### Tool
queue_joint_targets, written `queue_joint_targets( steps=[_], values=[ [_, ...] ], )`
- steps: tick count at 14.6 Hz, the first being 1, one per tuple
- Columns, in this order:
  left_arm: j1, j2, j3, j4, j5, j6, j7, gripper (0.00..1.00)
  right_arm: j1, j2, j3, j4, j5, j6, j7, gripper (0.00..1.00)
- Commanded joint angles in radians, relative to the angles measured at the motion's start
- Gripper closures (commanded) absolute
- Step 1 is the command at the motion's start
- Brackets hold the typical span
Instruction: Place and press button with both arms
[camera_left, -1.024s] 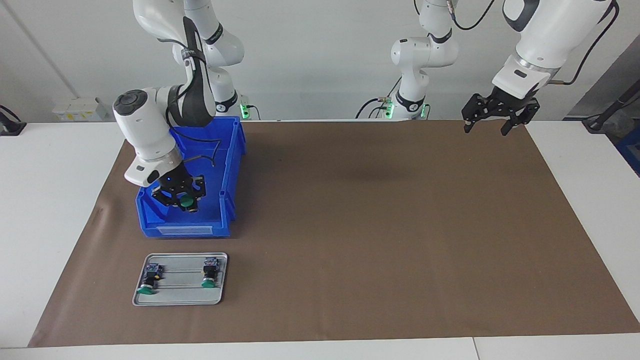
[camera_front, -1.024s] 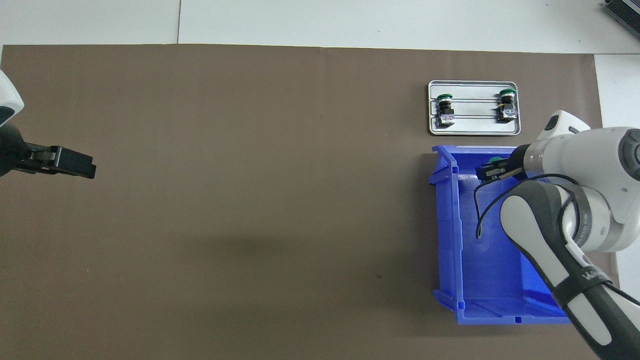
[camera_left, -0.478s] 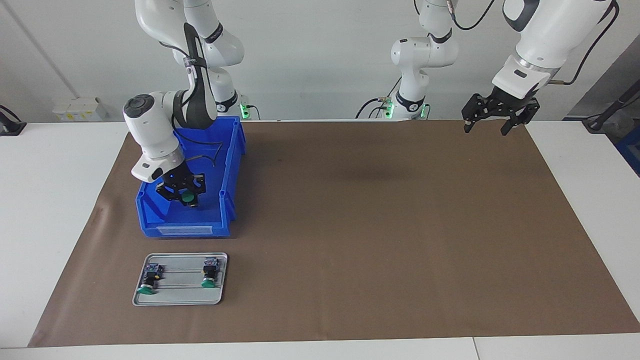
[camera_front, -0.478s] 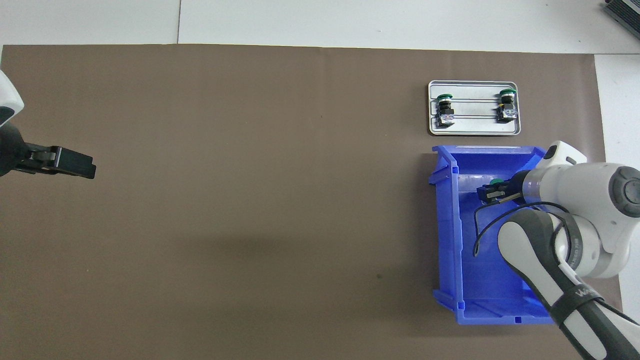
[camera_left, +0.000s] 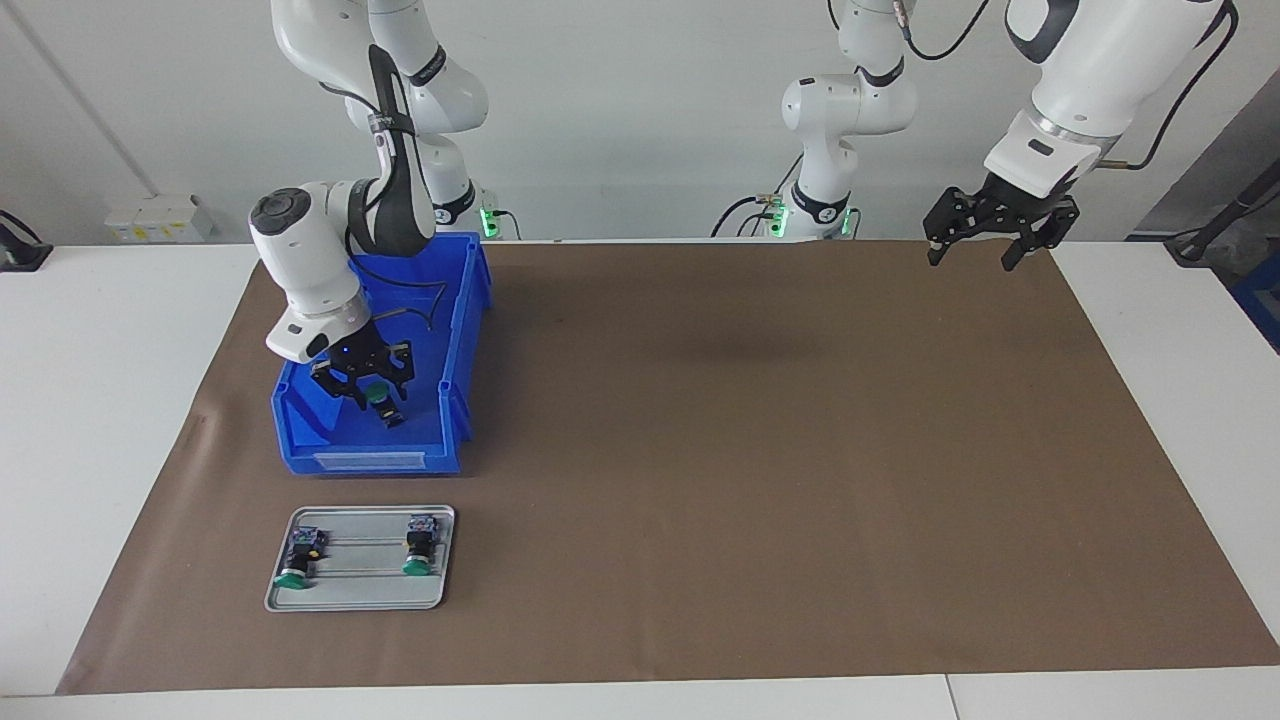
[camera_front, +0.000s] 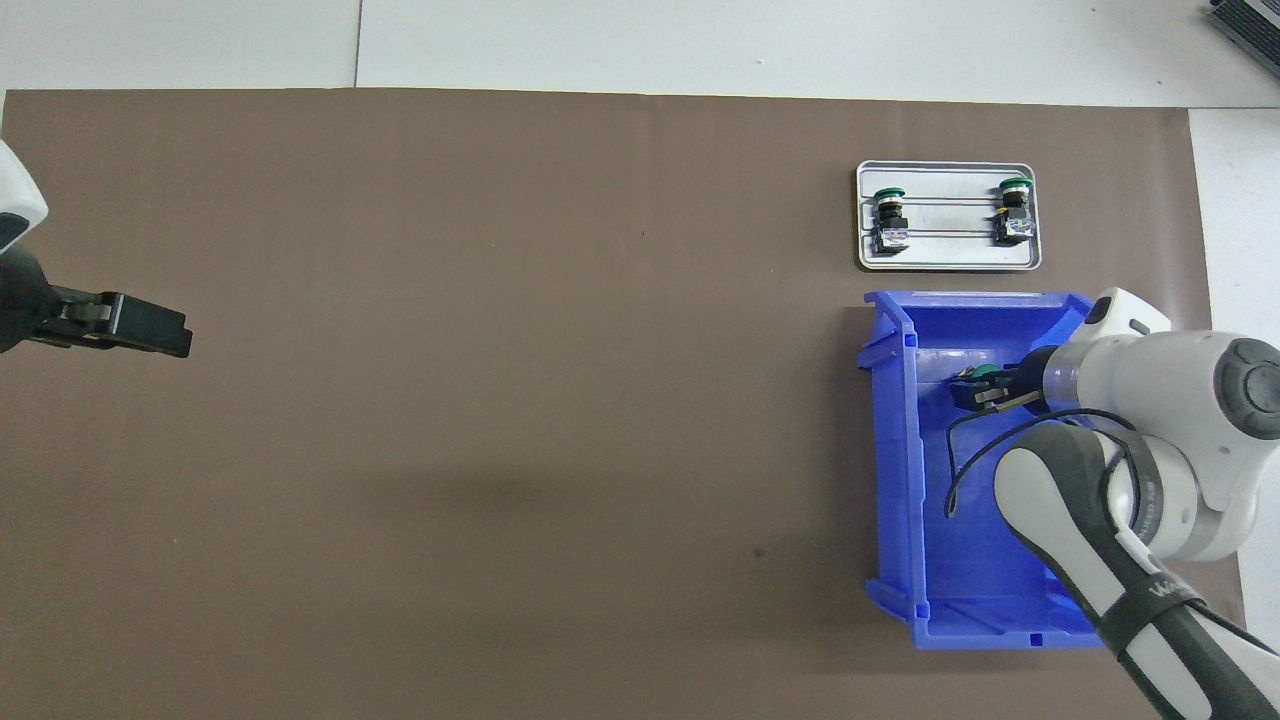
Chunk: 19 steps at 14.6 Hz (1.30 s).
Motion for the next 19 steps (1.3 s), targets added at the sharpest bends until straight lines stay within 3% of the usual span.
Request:
queue_joint_targets(
  steps=[1, 5, 11, 17, 19],
  values=[
    [0.005, -0.026, -0.001, -0.026, 0.006, -0.005, 0.006, 0.0, -0.007, -0.028, 0.013, -0.005, 0.02, 0.009, -0.005, 0.0],
    [0.005, -0.026, -0.001, -0.026, 0.006, -0.005, 0.006, 0.0, -0.002, -0.029, 0.015, 0.188, 0.017, -0.184, 0.028, 0.0],
    [0.005, -0.026, -0.001, -0.026, 0.006, -0.005, 0.006, 0.0, -0.002, -0.031, 0.009, 0.408, -0.028, -0.345, 0.158, 0.0],
    [0.005, -0.026, -0.001, -0.026, 0.006, -0.005, 0.006, 0.0, -0.011, -0.012, 0.015, 0.744, -0.15, -0.75, 0.432, 0.0],
    [0.005, -0.026, -0.001, -0.026, 0.005, -0.005, 0.006, 0.0, -0.016, -0.028, -0.002, 0.779, -0.147, -0.844, 0.43, 0.0]
  ],
)
